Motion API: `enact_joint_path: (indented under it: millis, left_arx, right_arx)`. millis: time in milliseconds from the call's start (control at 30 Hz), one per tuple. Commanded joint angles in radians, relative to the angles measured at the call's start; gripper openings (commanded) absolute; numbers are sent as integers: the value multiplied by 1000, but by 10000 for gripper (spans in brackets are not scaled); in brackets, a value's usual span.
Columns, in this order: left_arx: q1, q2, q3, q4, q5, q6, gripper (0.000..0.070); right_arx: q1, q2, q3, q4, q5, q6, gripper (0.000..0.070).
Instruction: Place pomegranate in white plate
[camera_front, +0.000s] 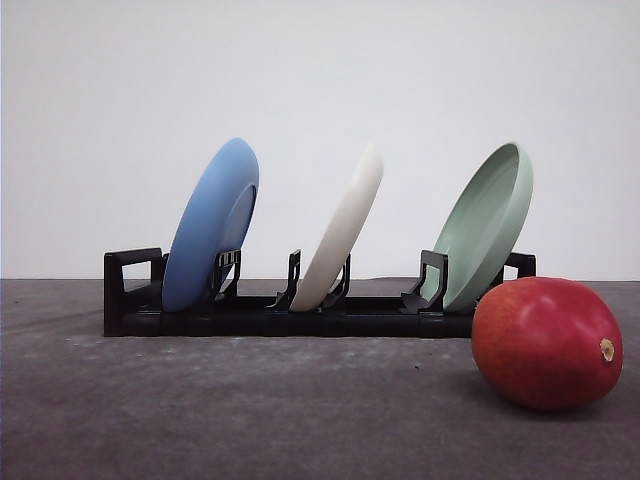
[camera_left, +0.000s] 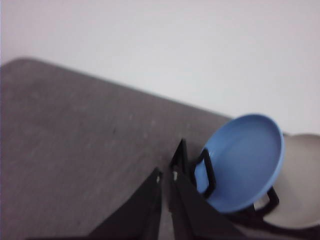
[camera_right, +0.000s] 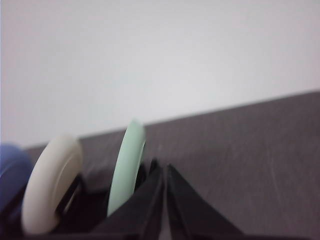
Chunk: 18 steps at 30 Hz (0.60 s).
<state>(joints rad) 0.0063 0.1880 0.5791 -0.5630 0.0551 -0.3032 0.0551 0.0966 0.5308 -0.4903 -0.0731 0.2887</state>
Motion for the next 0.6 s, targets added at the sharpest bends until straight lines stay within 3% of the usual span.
enact_joint_path:
  millis: [0, 300, 567]
  left_arx:
    - [0, 40, 55, -44, 6, 35, 11]
    - [0, 259, 193, -234, 112, 166, 11]
    - [-118, 370, 198, -179, 129, 240, 11]
  right_arx:
    - [0, 31, 41, -67, -18, -24, 6]
    - [1, 181, 85, -162, -132, -95, 6]
    - [58, 279, 85, -138, -177, -180, 6]
